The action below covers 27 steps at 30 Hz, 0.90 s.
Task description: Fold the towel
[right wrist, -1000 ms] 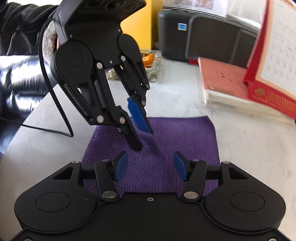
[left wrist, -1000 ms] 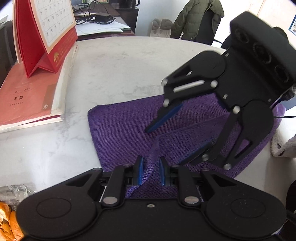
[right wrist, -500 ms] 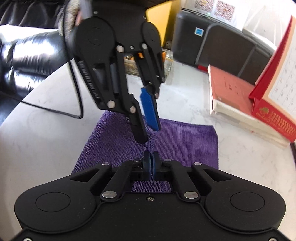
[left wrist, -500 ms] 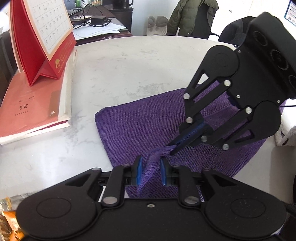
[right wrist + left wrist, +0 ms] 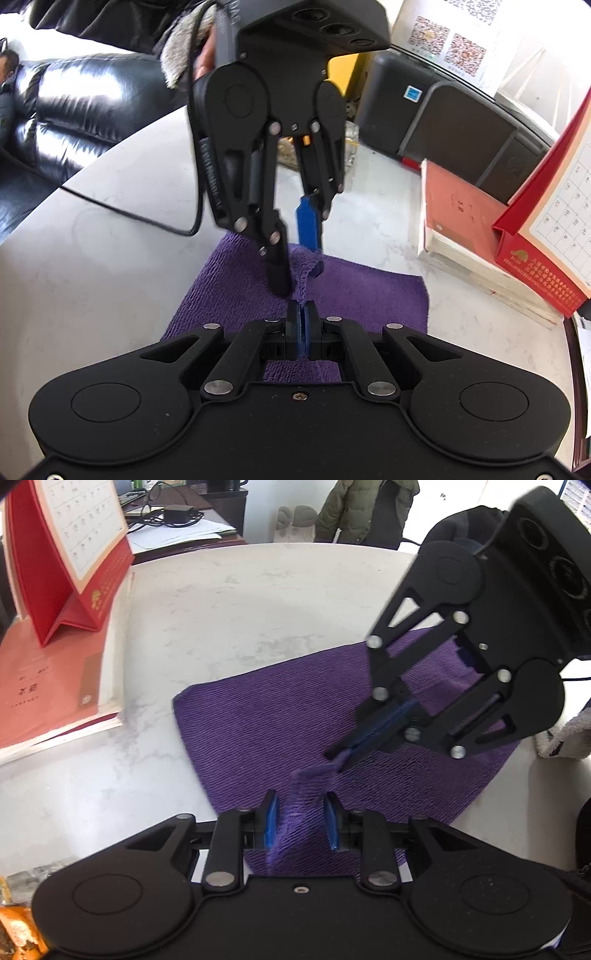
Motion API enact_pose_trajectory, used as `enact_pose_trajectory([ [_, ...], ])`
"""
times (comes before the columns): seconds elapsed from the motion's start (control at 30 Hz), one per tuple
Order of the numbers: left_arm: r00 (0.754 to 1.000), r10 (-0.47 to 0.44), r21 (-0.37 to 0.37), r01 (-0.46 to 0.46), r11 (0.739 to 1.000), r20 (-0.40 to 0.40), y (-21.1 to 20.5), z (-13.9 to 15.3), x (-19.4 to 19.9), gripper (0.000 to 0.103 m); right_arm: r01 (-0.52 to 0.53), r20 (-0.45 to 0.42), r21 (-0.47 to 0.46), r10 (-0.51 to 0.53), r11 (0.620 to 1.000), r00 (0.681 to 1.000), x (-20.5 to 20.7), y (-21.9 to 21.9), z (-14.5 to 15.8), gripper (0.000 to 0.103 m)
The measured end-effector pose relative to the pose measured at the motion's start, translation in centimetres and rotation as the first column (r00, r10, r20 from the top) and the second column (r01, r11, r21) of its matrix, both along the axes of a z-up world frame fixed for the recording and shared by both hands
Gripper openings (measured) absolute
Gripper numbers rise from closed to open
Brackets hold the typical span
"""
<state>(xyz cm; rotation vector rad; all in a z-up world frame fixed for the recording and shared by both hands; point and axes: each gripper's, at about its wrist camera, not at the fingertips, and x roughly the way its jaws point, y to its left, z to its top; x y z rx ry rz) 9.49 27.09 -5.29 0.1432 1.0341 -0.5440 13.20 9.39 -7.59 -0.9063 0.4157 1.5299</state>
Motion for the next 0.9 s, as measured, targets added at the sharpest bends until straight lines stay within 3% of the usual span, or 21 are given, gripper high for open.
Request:
enact_pose_trajectory([
  [0.2, 0.997, 0.080, 0.003, -0.080, 0.997, 0.010, -0.1, 0.4, -0.2, 0.005, 0.053, -0.025, 0.009, -0.052, 0.999, 0.998, 0.4, 0.1, 0.5, 0.002],
  [0.37, 0.996, 0.088, -0.011, -0.088, 0.996, 0.026, -0.3, 1.1, -0.8, 0.004, 0.075, -0.046, 0.011, -0.074, 0.997, 0.996, 0.5, 0.0, 0.8, 0.004],
  [0.4, 0.996, 0.086, -0.013, -0.086, 0.996, 0.030, -0.2, 1.3, -0.9, 0.004, 0.084, -0.065, 0.005, -0.084, 0.996, 0.994, 0.7, 0.0, 0.7, 0.008],
  [0.47, 0.995, 0.088, -0.016, -0.087, 0.996, 0.037, 0.0, 1.6, -1.1, 0.004, 0.100, -0.093, -0.008, -0.101, 0.995, 0.991, 1.1, 0.1, 0.5, 0.028],
  [0.57, 0.994, 0.093, -0.034, -0.091, 0.995, 0.057, 0.4, 2.1, -1.2, 0.004, 0.111, -0.117, -0.038, -0.115, 0.993, 0.986, 1.7, -0.1, 0.1, 0.033],
  [0.9, 0.993, 0.100, -0.052, -0.097, 0.994, 0.061, 0.8, 2.3, -0.8, 0.004, 0.149, -0.297, -0.106, -0.174, 0.983, 0.939, 4.5, -1.9, -1.1, 0.033],
])
